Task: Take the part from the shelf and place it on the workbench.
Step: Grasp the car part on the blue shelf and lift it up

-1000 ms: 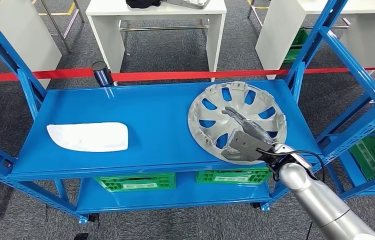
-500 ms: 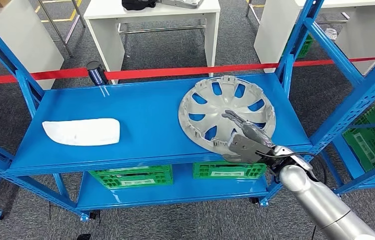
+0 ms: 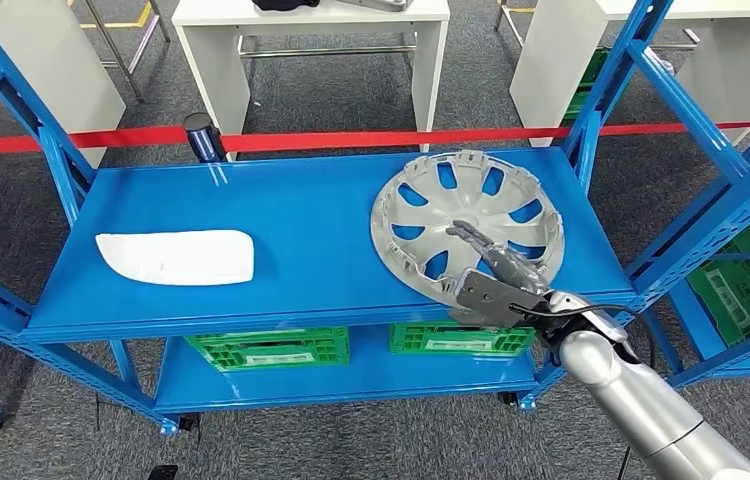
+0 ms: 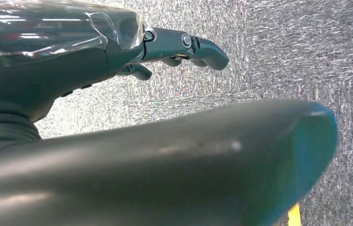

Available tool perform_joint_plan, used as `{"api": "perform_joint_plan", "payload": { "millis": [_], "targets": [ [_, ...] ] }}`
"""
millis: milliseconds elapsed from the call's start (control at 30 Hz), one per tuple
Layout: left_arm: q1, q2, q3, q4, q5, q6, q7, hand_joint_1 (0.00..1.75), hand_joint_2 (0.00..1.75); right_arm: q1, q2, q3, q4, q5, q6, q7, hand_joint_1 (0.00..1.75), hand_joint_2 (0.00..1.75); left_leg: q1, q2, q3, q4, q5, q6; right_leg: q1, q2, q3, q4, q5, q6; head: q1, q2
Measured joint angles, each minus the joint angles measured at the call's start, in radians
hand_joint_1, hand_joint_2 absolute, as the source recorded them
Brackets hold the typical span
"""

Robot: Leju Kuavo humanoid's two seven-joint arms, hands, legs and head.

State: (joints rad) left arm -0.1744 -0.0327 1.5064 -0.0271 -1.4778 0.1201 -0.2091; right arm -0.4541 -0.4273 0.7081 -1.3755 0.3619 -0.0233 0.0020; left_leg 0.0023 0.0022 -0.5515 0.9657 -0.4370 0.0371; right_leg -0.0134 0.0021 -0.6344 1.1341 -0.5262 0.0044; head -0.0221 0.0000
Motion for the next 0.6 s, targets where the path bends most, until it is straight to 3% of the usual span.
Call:
{"api": "perform_joint_plan", "payload": {
  "millis": [67, 100, 133, 200, 233, 300, 367, 433, 467, 533, 600],
  "targets": [
    [0.000, -0.001, 0.000, 0.000, 0.000, 0.000, 0.000, 0.00, 0.00, -0.003, -0.002, 0.008, 0.013, 0.050, -0.021, 0.005, 0.00, 1.75, 0.000, 0.000, -0.003, 0.002, 0.000, 0.001, -0.002, 0.000, -0.063, 0.125, -0.037, 0.003, 0.000, 0.000],
    [0.000, -0.002, 0.000, 0.000, 0.000, -0.001, 0.000, 0.00, 0.00, -0.005, -0.001, 0.013, 0.023, 0.077, -0.033, 0.007, 0.00, 1.75, 0.000, -0.001, -0.004, 0.004, 0.000, 0.000, -0.004, 0.000, -0.077, 0.146, -0.036, 0.010, 0.000, 0.000],
    [0.000, -0.003, 0.000, 0.000, 0.000, -0.001, 0.000, 0.00, 0.00, -0.011, -0.001, 0.018, 0.033, 0.103, -0.044, 0.008, 0.00, 1.75, 0.000, -0.002, -0.004, 0.007, -0.001, -0.001, -0.007, -0.001, -0.068, 0.123, -0.018, 0.020, 0.000, 0.000],
    [0.000, -0.005, 0.000, 0.000, 0.000, -0.003, -0.002, 0.00, 0.00, -0.032, 0.002, 0.029, 0.057, 0.152, -0.070, 0.009, 0.00, 1.75, 0.002, -0.003, -0.006, 0.017, -0.007, -0.009, -0.014, -0.003, -0.009, -0.010, 0.040, 0.038, 0.000, 0.000],
    [-0.001, -0.005, 0.000, 0.000, 0.000, -0.003, -0.003, 0.00, 0.00, -0.046, 0.005, 0.034, 0.070, 0.174, -0.081, 0.010, 0.00, 1.75, 0.000, -0.003, -0.009, 0.025, -0.011, -0.015, -0.015, -0.003, 0.020, -0.072, 0.062, 0.039, 0.001, 0.000],
    [-0.001, -0.005, 0.000, 0.000, 0.000, -0.003, -0.006, 0.00, 0.00, -0.068, 0.012, 0.046, 0.097, 0.214, -0.097, 0.012, 0.00, 1.75, -0.004, -0.003, -0.018, 0.035, -0.015, -0.024, -0.013, -0.001, 0.042, -0.122, 0.074, 0.026, 0.000, 0.000],
    [-0.001, -0.006, 0.000, 0.000, 0.000, -0.003, -0.008, 0.00, 0.00, -0.082, 0.020, 0.058, 0.120, 0.243, -0.102, 0.016, 0.00, 1.75, -0.002, -0.003, -0.023, 0.038, -0.016, -0.030, -0.011, 0.002, 0.041, -0.121, 0.078, 0.012, 0.000, 0.000],
    [-0.002, -0.008, 0.000, 0.000, 0.000, -0.003, -0.008, 0.00, 0.00, -0.096, 0.031, 0.069, 0.139, 0.257, -0.103, 0.019, 0.00, 1.75, 0.002, -0.003, -0.036, 0.065, -0.036, -0.038, -0.013, 0.002, 0.041, -0.122, 0.080, 0.002, -0.002, 0.000],
    [-0.002, -0.008, 0.000, 0.000, 0.000, -0.003, -0.008, 0.00, 0.00, -0.103, 0.036, 0.074, 0.148, 0.261, -0.103, 0.020, 0.00, 1.75, 0.004, -0.003, -0.056, 0.107, -0.060, -0.043, -0.015, 0.002, 0.041, -0.122, 0.081, -0.002, -0.002, 0.000],
    [-0.002, -0.008, 0.000, 0.000, 0.000, -0.003, -0.008, 0.00, 0.00, -0.112, 0.045, 0.082, 0.165, 0.265, -0.103, 0.021, 0.00, 1.75, 0.006, -0.003, -0.120, 0.245, -0.124, -0.050, -0.013, 0.002, 0.040, -0.122, 0.082, -0.007, -0.004, 0.000],
    [-0.001, -0.009, 0.000, 0.000, 0.000, -0.003, -0.008, 0.00, 0.00, -0.114, 0.051, 0.090, 0.181, 0.266, -0.103, 0.022, 0.00, 1.75, 0.007, -0.003, -0.168, 0.340, -0.149, -0.050, -0.010, 0.002, 0.040, -0.122, 0.082, -0.008, -0.004, 0.000]
  ]
}}
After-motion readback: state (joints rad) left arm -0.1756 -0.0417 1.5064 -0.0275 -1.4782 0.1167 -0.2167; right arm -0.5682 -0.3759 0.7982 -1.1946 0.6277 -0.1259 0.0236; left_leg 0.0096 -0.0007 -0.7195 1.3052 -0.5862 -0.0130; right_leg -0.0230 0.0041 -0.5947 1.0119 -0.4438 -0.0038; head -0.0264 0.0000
